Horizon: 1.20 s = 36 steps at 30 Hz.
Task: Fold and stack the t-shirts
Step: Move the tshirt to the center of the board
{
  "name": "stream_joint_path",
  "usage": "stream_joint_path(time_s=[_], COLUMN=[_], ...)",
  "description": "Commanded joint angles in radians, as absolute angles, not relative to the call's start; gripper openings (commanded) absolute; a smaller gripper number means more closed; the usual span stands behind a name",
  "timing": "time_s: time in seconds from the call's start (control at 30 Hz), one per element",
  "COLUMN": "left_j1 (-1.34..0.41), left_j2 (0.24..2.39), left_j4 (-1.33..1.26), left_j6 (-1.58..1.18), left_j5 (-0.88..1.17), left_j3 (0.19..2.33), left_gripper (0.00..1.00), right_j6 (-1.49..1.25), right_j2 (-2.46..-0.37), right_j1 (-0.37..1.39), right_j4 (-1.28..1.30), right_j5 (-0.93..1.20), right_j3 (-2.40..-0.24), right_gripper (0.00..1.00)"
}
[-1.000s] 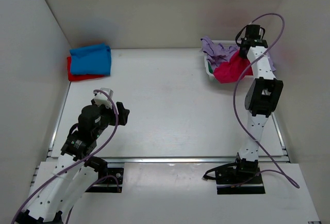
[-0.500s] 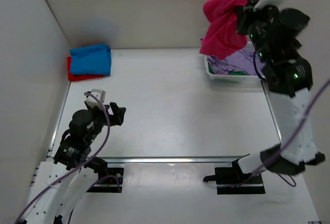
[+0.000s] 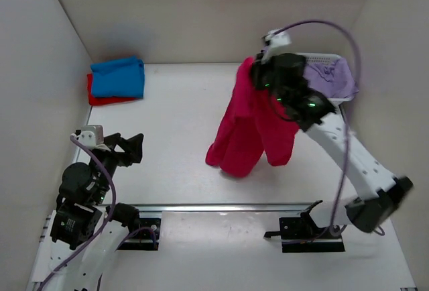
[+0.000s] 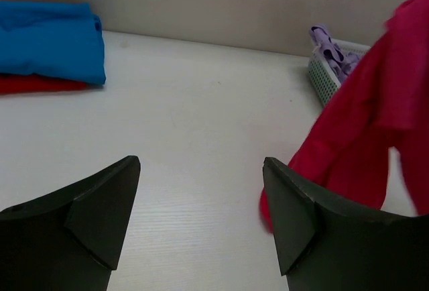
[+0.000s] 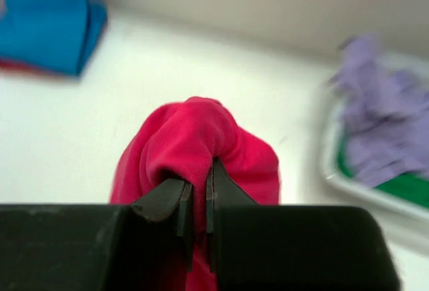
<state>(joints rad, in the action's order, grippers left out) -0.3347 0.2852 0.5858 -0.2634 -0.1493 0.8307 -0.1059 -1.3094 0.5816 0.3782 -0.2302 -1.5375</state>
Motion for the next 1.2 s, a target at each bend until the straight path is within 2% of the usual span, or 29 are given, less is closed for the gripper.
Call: stream_joint_path(time_s=[0.0,0.13,0.17,0.2,0.23,0.3,0.37,0.43,0.47,0.53,0.67,0.77,0.87,0.97,1.17], left_j1=[-0.313,-0.301,-0.307,-0.307,-0.305,-0.311,-0.319,-0.313,-0.311,-0.321,-0.324,-0.325,-0.325,-0.324,-0.325], left_j2=[0.282,0.299,0.305,0.317,0.327,0.342,0.347,0.347,0.345,0.345,0.353,0.359,0.367,0.38,0.408], left_j4=[0.626,0.598,0.597,0.595,0.595,0.588,0.577,0.568,0.561,0.548,0.522,0.508,0.502,0.485,0.453], left_j6=[-0.278,-0.276,-0.285,-0.282,-0.276,-0.27,-0.27,-0.281,-0.282,-0.293,-0.298,-0.29,-0.288,-0.288,-0.305], left_j5=[-0.134,-0.083,-0.075,-0.074,-0.077,-0.069,-0.066,-0.058,-0.052,-0.037,-0.015,-0.006,0.0,0.014,0.032], left_j3=[0.804,0.749,0.741,0.727,0.712,0.689,0.667,0.644,0.629,0.606,0.575,0.569,0.566,0.557,0.546], left_gripper=[0.85,0.85,0.85,0.85,0.86,0.86,0.85,0.85,0.85,0.85,0.85,0.85,0.85,0.84,0.84], right_j6=[-0.204,-0.244,-0.238,-0.215,-0.204,-0.192,-0.181,-0.169,-0.163,-0.156,0.024,0.205,0.285,0.278,0.21], right_j2=[-1.437,-1.659,-1.689,-1.751,-1.808,-1.848,-1.833,-1.752,-1.729,-1.665,-1.652,-1.643,-1.696,-1.727,-1.735], right_j1=[0.687,0.75,0.764,0.778,0.785,0.781,0.764,0.711,0.692,0.587,0.483,0.502,0.491,0.457,0.431], right_j4=[0.226,0.262,0.285,0.332,0.404,0.473,0.462,0.421,0.379,0.341,0.302,0.246,0.294,0.327,0.331], right_j5=[-0.242,-0.23,-0.239,-0.267,-0.299,-0.336,-0.344,-0.287,-0.27,-0.137,0.105,0.089,0.083,0.118,0.057], right_j3=[-1.471,-1.532,-1.554,-1.613,-1.673,-1.729,-1.682,-1.585,-1.518,-1.424,-1.326,-1.266,-1.264,-1.25,-1.181], right_gripper=[0.0,0.0,0.06,0.17,0.24,0.54,0.7,0.78,0.78,0.7,0.66,0.67,0.67,0.68,0.69])
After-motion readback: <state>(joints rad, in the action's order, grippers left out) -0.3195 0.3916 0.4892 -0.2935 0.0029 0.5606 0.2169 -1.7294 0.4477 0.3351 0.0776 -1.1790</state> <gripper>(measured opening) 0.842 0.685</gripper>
